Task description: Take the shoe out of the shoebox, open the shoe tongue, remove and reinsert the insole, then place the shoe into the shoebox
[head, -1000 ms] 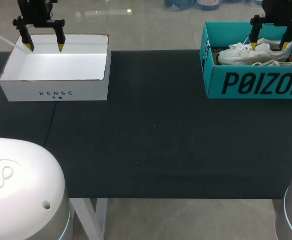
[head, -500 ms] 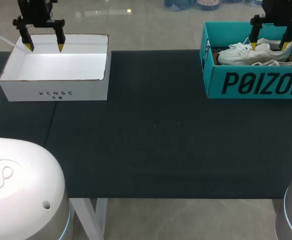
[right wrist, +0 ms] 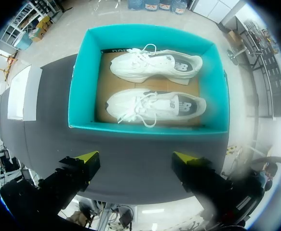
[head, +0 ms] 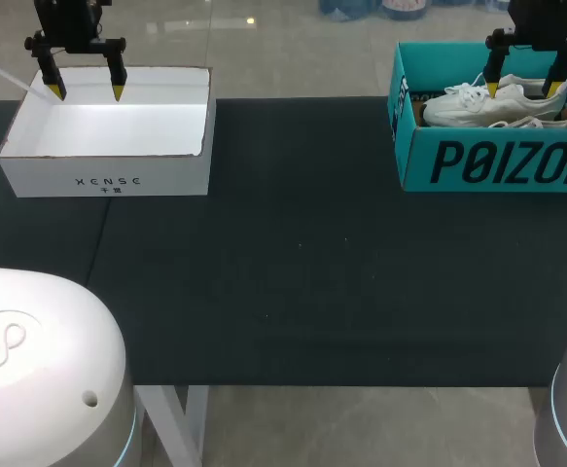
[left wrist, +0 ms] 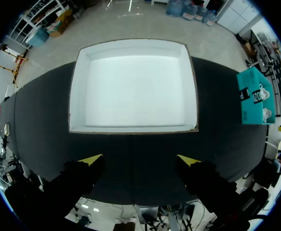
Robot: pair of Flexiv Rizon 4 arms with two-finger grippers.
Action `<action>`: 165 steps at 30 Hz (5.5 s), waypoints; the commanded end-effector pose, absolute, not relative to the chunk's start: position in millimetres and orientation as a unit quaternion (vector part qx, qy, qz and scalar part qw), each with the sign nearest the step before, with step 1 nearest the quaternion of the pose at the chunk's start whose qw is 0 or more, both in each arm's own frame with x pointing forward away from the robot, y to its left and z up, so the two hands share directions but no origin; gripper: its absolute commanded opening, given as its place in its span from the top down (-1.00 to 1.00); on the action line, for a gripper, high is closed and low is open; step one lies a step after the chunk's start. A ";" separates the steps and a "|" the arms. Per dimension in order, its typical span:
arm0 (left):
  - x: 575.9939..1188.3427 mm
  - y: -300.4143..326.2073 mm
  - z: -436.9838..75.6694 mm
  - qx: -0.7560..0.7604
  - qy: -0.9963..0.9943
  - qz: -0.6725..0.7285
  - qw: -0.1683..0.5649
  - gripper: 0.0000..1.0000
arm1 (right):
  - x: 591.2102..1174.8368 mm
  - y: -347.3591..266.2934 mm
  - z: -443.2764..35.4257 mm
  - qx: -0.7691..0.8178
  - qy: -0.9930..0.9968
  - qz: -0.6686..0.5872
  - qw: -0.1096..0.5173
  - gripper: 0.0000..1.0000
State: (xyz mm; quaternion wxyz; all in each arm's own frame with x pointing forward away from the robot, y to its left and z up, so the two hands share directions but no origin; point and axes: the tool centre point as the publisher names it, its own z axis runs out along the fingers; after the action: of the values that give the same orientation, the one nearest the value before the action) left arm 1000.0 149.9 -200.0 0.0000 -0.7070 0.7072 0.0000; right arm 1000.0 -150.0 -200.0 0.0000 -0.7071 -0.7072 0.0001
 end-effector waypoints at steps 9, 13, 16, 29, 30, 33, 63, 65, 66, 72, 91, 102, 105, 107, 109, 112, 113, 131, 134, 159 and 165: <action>1000.0 149.9 -200.0 -0.707 0.707 0.000 0.000 -1.00 | 1024.2 -170.5 -194.6 -0.703 -0.711 -0.014 0.003 -1.00; 1000.0 149.9 -200.0 -0.707 0.707 0.000 0.000 -1.00 | 1043.0 -207.7 -198.1 -0.707 -0.707 -0.014 0.007 -1.00; 1000.0 149.9 -200.0 -0.707 0.707 0.000 0.000 -1.00 | 1054.1 -236.9 -203.8 -0.713 -0.701 -0.013 0.009 -1.00; 1000.0 149.9 -200.0 -0.707 0.707 0.000 0.000 -1.00 | 1055.1 -286.2 -238.2 -0.687 -0.726 -0.034 0.002 -1.00; 1000.0 149.9 -200.0 -0.707 0.707 0.000 0.000 -1.00 | 1053.1 -287.9 -240.9 -0.689 -0.724 -0.034 0.010 -1.00; 1000.0 149.9 -200.0 -0.707 0.707 0.000 0.000 -1.00 | 1048.3 -294.9 -251.0 -0.691 -0.722 -0.029 0.000 -1.00; 1000.0 149.9 -200.0 -0.707 0.707 0.000 0.000 -1.00 | 1075.8 -322.8 -332.5 -0.697 -0.715 -0.027 -0.049 -1.00; 1000.0 149.9 -200.0 -0.707 0.707 0.000 0.000 -1.00 | 1076.6 -323.9 -334.8 -0.697 -0.715 -0.027 -0.050 -1.00; 1000.0 149.9 -200.0 -0.707 0.707 0.000 0.000 -1.00 | 1077.1 -325.1 -336.4 -0.699 -0.713 -0.025 -0.051 -0.84; 1000.0 149.9 -200.0 -0.707 0.707 0.000 0.000 -1.00 | 1078.8 -328.4 -340.2 -0.703 -0.709 -0.024 -0.056 1.00; 1000.0 149.9 -200.0 -0.707 0.707 0.000 0.000 -1.00 | 1079.9 -332.5 -323.0 -0.713 -0.695 -0.045 -0.079 1.00; 1000.0 149.9 -200.0 -0.707 0.707 0.000 0.000 -1.00 | 1093.9 -328.5 -272.3 -0.734 -0.667 -0.054 -0.112 1.00; 1000.0 149.9 -200.0 -0.707 0.707 0.000 0.000 -1.00 | 1099.4 -329.3 -253.0 -0.746 -0.653 -0.058 -0.117 1.00; 1000.0 149.9 -200.0 -0.707 0.707 0.000 0.000 -1.00 | 1103.0 -329.8 -240.4 -0.752 -0.646 -0.056 -0.120 1.00; 1000.0 149.9 -200.0 -0.707 0.707 0.000 0.000 -1.00 | 1104.9 -329.3 -227.1 -0.759 -0.638 -0.062 -0.114 1.00; 1000.0 149.9 -200.0 -0.707 0.707 0.000 0.000 -1.00 | 1107.1 -330.1 -206.8 -0.768 -0.628 -0.073 -0.103 1.00; 1000.0 149.9 -200.0 -0.707 0.707 0.000 0.000 -1.00 | 1106.7 -329.7 -199.6 -0.768 -0.626 -0.073 -0.109 1.00; 1000.0 149.9 -200.0 -0.707 0.707 0.000 0.000 -1.00 | 1008.5 -290.4 -130.3 -0.745 -0.643 -0.102 -0.146 1.00; 1000.0 149.9 -200.0 -0.707 0.707 0.000 0.000 -1.00 | 981.7 -275.8 -136.5 -0.748 -0.640 -0.090 -0.153 1.00; 1000.0 149.9 -200.0 -0.707 0.707 0.000 0.000 -1.00 | 845.1 -169.1 -233.0 -0.746 -0.641 -0.093 -0.152 1.00; 1000.0 149.9 -200.0 -0.707 0.707 0.000 0.000 -1.00 | 840.6 -140.4 -249.5 -0.743 -0.646 -0.091 -0.150 1.00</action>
State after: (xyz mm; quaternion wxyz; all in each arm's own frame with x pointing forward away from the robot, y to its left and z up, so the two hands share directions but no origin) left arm 1000.3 150.0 -199.9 -0.0001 -0.7071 0.7071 0.0001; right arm 842.2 -151.2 -242.3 -0.1190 -0.7471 -0.6502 -0.0702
